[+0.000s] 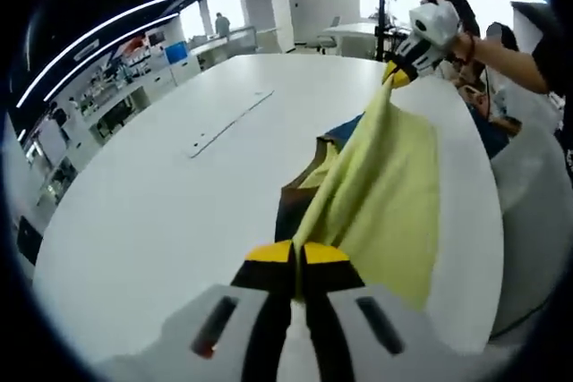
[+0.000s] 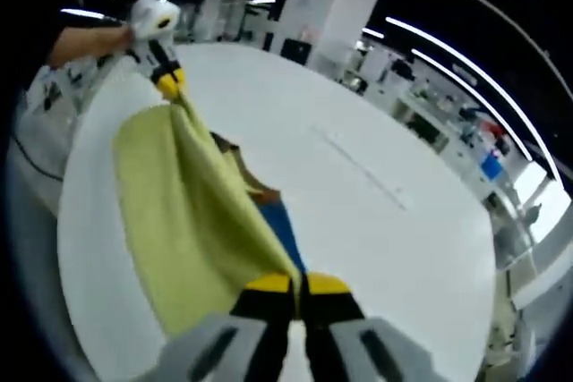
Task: Fold the garment on the visible template until the final outline fits inside the template.
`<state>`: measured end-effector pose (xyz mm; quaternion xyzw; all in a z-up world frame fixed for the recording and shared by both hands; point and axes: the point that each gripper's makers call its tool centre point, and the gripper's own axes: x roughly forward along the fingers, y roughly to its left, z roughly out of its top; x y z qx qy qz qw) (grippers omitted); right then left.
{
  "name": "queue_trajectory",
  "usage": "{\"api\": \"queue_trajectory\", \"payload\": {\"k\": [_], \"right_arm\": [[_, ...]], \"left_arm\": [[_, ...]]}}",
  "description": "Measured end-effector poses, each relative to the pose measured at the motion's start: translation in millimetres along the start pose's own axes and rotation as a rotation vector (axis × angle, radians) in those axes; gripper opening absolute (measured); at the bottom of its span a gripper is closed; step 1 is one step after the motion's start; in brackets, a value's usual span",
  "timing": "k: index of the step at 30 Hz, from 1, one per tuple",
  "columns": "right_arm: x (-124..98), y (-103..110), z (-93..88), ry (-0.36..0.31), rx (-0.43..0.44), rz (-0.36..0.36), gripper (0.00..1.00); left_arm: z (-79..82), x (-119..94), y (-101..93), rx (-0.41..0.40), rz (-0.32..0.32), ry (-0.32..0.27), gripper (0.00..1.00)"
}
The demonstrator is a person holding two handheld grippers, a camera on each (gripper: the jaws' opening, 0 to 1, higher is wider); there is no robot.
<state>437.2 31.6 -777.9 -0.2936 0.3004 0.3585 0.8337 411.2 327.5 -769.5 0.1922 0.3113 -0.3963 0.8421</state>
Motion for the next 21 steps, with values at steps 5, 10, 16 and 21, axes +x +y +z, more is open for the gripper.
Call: {"api": "queue_trajectory", "payload": {"k": [5, 10, 16, 21], "right_arm": [[16.9, 2.6, -6.5, 0.020, 0.000, 0.024, 0.01], [32.4, -1.1, -17.2, 0.045, 0.019, 0.039, 0.00], [46.0, -6.5, -22.6, 0.056, 0.037, 0.042, 0.01], [54.7, -10.8, -27.4, 0.061, 0.050, 0.033, 0.02]], "left_arm": [[-14.1, 12.8, 1.0, -0.007, -0.016, 0.046, 0.00], [-22.2, 23.6, 4.2, -0.032, -0.023, 0.063, 0.00], [-32.9, 34.9, 14.1, -0.050, -0.008, 0.077, 0.00], [-40.6, 40.1, 21.6, -0.066, 0.006, 0.083, 0.00]]}}
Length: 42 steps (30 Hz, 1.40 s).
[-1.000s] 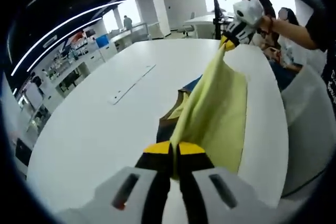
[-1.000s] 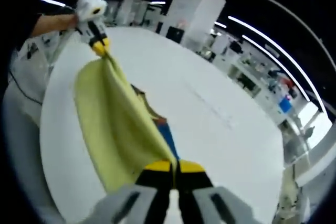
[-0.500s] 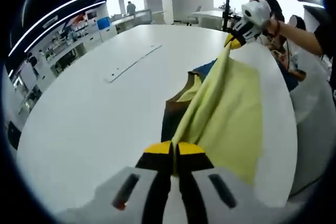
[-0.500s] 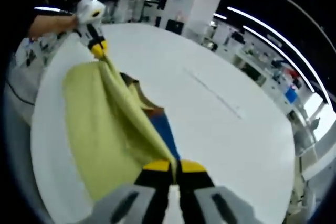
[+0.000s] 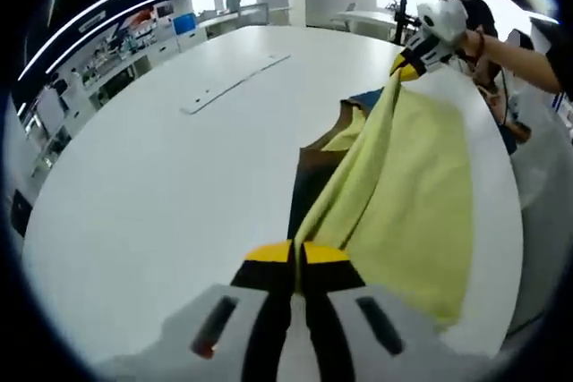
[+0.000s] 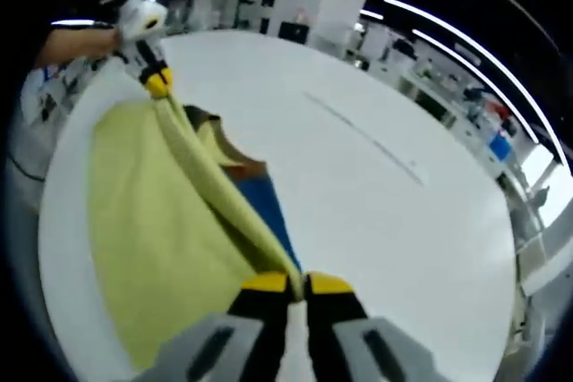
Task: Fold the garment on the visible template until the final outline fits inside the template.
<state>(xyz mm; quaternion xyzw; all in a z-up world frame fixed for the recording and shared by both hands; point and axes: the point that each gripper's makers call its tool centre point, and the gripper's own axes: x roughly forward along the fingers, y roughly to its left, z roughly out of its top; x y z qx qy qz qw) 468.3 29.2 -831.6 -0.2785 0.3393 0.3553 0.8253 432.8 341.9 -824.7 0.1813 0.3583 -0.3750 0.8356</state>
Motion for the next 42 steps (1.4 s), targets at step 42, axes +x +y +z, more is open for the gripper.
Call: {"api": "queue_trajectory", "payload": {"k": [42], "right_arm": [[18.0, 8.3, 3.2, -0.017, -0.096, 0.043, 0.16]], "left_arm": [[-21.4, 0.4, 10.4, 0.215, 0.115, 0.041, 0.12]]}}
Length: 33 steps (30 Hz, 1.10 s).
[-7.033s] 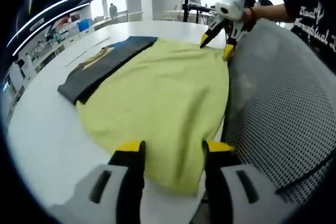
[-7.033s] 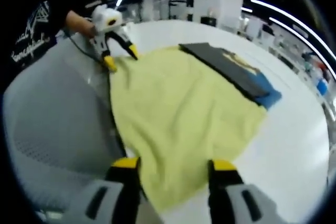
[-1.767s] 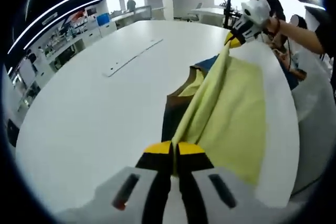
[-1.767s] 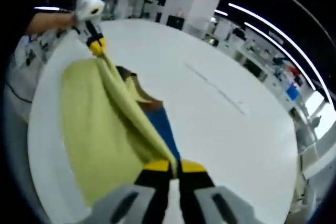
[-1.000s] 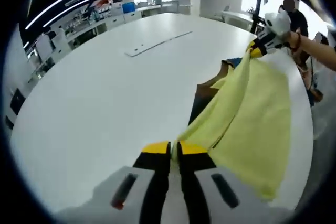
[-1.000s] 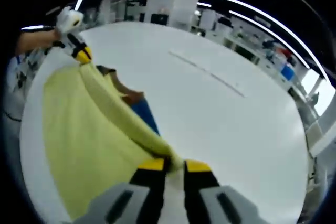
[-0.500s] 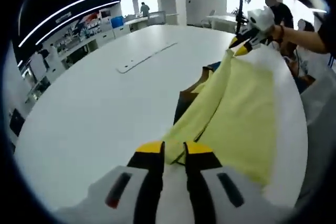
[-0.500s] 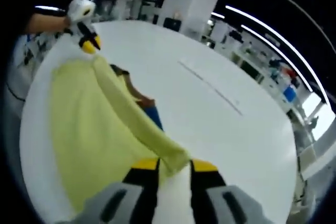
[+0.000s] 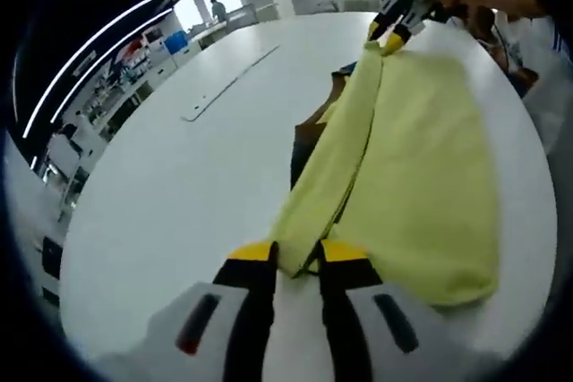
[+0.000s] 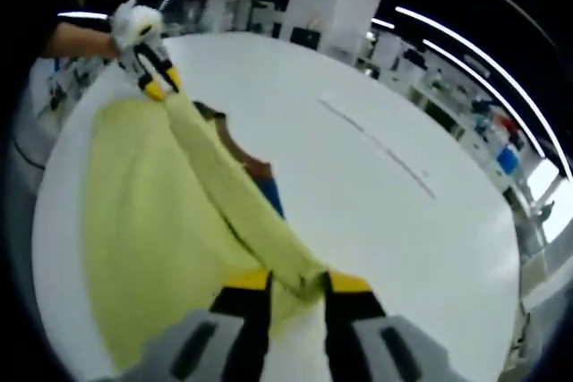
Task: Fold the garment on the visible template until the final outline fits inside the template.
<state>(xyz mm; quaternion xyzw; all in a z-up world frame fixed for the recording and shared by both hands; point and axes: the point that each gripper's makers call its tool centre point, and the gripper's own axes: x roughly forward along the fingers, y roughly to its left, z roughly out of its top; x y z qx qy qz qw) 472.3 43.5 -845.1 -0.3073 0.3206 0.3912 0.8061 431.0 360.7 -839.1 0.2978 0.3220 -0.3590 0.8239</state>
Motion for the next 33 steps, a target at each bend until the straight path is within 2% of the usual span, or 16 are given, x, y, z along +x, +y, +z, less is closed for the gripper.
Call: {"api": "queue_trajectory", "payload": {"k": [1, 4, 9, 13, 15, 16, 18, 20, 21, 22, 24, 26, 27, 29, 31, 33], "right_arm": [[0.4, -0.1, 3.8, -0.019, -0.007, 0.003, 0.14], [-0.3, 1.1, 2.7, 0.001, -0.043, 0.004, 0.06], [-0.4, -0.4, 2.1, 0.005, -0.043, -0.005, 0.00], [-7.1, -1.6, 5.5, -0.008, 0.005, -0.013, 0.00], [-12.8, -3.2, 12.0, -0.040, 0.066, -0.020, 0.00], [-18.2, -7.4, 17.9, -0.073, 0.123, -0.028, 0.00], [-23.2, -15.6, 22.4, -0.112, 0.233, -0.031, 0.00], [-22.7, -23.0, 27.5, -0.143, 0.313, -0.034, 0.00], [-26.6, -19.2, 29.3, -0.155, 0.345, -0.039, 0.00], [-25.5, -22.2, 30.2, -0.173, 0.433, -0.043, 0.00], [-23.0, -30.6, 32.0, -0.201, 0.529, -0.063, 0.01], [-20.1, -39.9, 33.6, -0.224, 0.566, -0.083, 0.02], [-19.2, -41.3, 32.2, -0.215, 0.568, -0.081, 0.03], [-20.5, -39.5, 30.3, -0.201, 0.577, -0.083, 0.09], [-20.9, -40.2, 27.5, -0.191, 0.582, -0.091, 0.19], [-20.8, -41.4, 25.9, -0.191, 0.576, -0.086, 0.24]], "left_arm": [[-0.6, 0.3, -1.1, -0.001, -0.004, 0.005, 0.09], [-4.2, 3.1, -3.0, 0.042, 0.009, 0.029, 0.00], [-0.3, 1.7, -2.8, 0.015, 0.019, 0.031, 0.00], [4.0, -6.6, 0.4, -0.002, 0.037, 0.011, 0.00], [13.6, -14.3, 4.0, 0.000, 0.055, -0.016, 0.00], [15.9, -16.7, 6.4, -0.009, 0.062, -0.029, 0.00], [27.5, -21.8, 11.2, -0.065, 0.079, -0.077, 0.00], [27.8, -22.5, 24.5, -0.131, 0.118, -0.102, 0.00], [27.5, -22.2, 29.5, -0.151, 0.136, -0.106, 0.00], [28.1, -20.6, 32.9, -0.187, 0.152, -0.107, 0.00], [29.6, -17.3, 37.8, -0.235, 0.185, -0.111, 0.00], [25.4, -16.1, 44.8, -0.250, 0.236, -0.086, 0.02], [23.6, -16.2, 48.1, -0.255, 0.256, -0.078, 0.05], [23.4, -15.3, 52.2, -0.300, 0.269, -0.102, 0.14], [22.9, -18.9, 52.3, -0.368, 0.283, -0.119, 0.19], [18.9, -20.1, 55.9, -0.412, 0.282, -0.125, 0.23]]}}
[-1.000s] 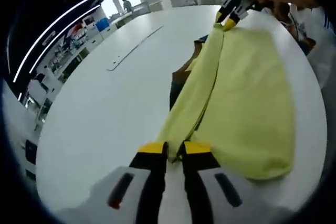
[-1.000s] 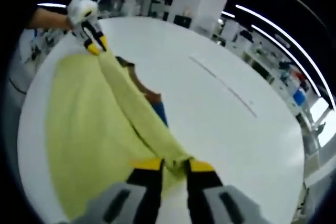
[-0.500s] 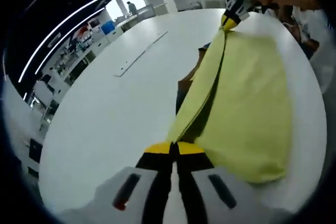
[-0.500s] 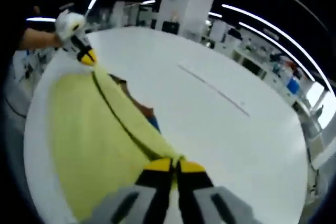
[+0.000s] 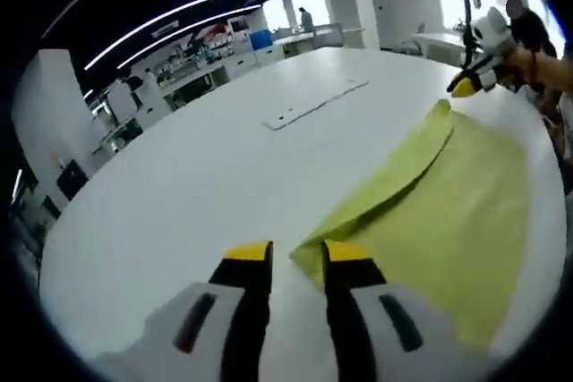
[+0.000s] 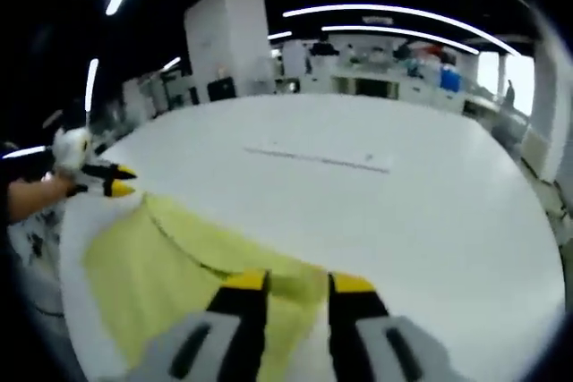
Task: Fold the garment on the visible template until the final outline fits inside the template.
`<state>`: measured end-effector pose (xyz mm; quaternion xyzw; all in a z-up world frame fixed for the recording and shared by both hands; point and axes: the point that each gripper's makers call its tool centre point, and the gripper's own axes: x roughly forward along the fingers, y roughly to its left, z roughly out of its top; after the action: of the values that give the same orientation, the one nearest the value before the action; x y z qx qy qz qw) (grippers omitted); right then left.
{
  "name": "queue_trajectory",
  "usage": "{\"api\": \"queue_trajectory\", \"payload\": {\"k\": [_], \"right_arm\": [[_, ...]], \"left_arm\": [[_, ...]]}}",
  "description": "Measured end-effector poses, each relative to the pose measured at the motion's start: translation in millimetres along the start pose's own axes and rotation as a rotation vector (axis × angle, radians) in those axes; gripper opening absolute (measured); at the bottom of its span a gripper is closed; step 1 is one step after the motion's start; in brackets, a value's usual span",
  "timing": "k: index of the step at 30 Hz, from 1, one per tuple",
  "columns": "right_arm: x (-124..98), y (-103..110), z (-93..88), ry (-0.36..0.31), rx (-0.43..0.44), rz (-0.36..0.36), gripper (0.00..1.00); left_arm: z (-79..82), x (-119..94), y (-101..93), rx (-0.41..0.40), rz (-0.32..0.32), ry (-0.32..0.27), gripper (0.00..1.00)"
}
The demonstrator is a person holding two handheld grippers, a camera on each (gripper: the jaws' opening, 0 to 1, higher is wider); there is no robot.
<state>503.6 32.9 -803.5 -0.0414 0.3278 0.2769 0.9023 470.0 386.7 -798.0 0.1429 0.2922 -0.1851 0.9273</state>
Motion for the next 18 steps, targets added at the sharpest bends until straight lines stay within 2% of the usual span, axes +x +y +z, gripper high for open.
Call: {"api": "queue_trajectory", "payload": {"k": [3, 5, 9, 14, 18], "right_arm": [[-5.0, 4.5, -3.9, 0.011, -0.039, 0.012, 0.28], [-5.6, 4.8, -6.4, 0.026, -0.059, 0.011, 0.29], [-4.3, 1.0, -12.8, 0.058, -0.090, -0.005, 0.32], [-7.4, 4.0, -14.5, 0.056, -0.062, 0.011, 0.40], [-15.9, 11.1, -18.3, 0.062, -0.062, 0.033, 0.53]], "left_arm": [[-2.5, -4.5, 4.5, -0.025, 0.013, -0.005, 0.25], [-2.6, -7.7, 6.6, -0.089, 0.025, -0.008, 0.23], [-9.6, -11.1, 7.1, -0.100, 0.015, 0.012, 0.27], [-10.2, -17.0, 1.7, -0.132, -0.017, -0.009, 0.38], [-12.0, -23.8, -3.4, -0.159, -0.050, -0.032, 0.54]]}}
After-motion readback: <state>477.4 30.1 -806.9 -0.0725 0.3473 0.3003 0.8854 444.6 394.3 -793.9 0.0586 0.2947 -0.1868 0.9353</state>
